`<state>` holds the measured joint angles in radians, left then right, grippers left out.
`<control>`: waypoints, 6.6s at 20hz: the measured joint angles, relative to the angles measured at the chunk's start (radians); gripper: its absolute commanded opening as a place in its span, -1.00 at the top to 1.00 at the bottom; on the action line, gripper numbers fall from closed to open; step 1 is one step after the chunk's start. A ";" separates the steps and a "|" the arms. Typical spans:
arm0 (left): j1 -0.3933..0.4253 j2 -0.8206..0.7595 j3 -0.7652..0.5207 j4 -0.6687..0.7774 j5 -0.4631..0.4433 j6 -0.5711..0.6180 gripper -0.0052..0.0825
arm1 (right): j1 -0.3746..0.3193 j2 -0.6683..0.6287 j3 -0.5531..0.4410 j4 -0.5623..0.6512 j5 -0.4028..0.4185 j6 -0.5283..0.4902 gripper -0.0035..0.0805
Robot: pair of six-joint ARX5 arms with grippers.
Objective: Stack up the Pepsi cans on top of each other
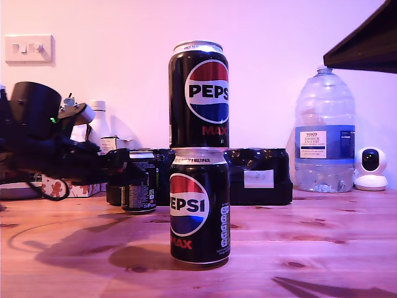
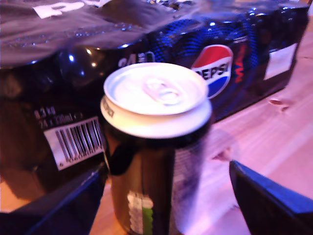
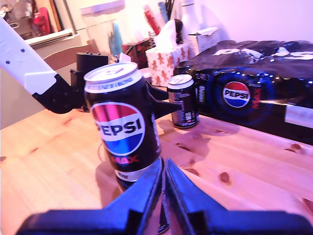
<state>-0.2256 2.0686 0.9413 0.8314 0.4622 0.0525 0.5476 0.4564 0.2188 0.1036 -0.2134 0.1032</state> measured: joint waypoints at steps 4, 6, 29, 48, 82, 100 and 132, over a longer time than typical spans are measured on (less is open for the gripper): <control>0.000 0.027 0.030 -0.023 0.005 0.003 -0.78 | 0.000 0.000 0.000 0.001 0.014 0.000 0.95; 0.000 0.046 0.060 -0.052 0.009 0.003 -0.78 | 0.000 0.000 0.000 0.001 0.014 0.000 0.95; -0.021 0.121 0.150 -0.092 0.003 0.029 -0.17 | 0.000 0.001 0.000 0.001 0.019 0.000 0.95; -0.023 0.027 0.160 -0.315 0.071 0.113 -0.18 | 0.000 0.001 0.000 -0.003 0.039 0.000 0.95; -0.077 -0.473 0.160 -0.741 0.210 0.202 -0.18 | 0.000 0.001 0.000 0.001 0.040 0.000 0.95; -0.288 -0.727 0.160 -0.922 0.201 0.135 -0.18 | 0.000 0.000 0.000 0.010 -0.016 -0.001 0.95; -0.389 -0.759 0.160 -1.005 0.198 0.190 -0.18 | 0.000 -0.023 0.000 0.022 -0.036 -0.001 0.95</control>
<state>-0.6147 1.3098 1.1011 -0.1738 0.6605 0.2428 0.5476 0.4339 0.2188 0.1257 -0.2493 0.1024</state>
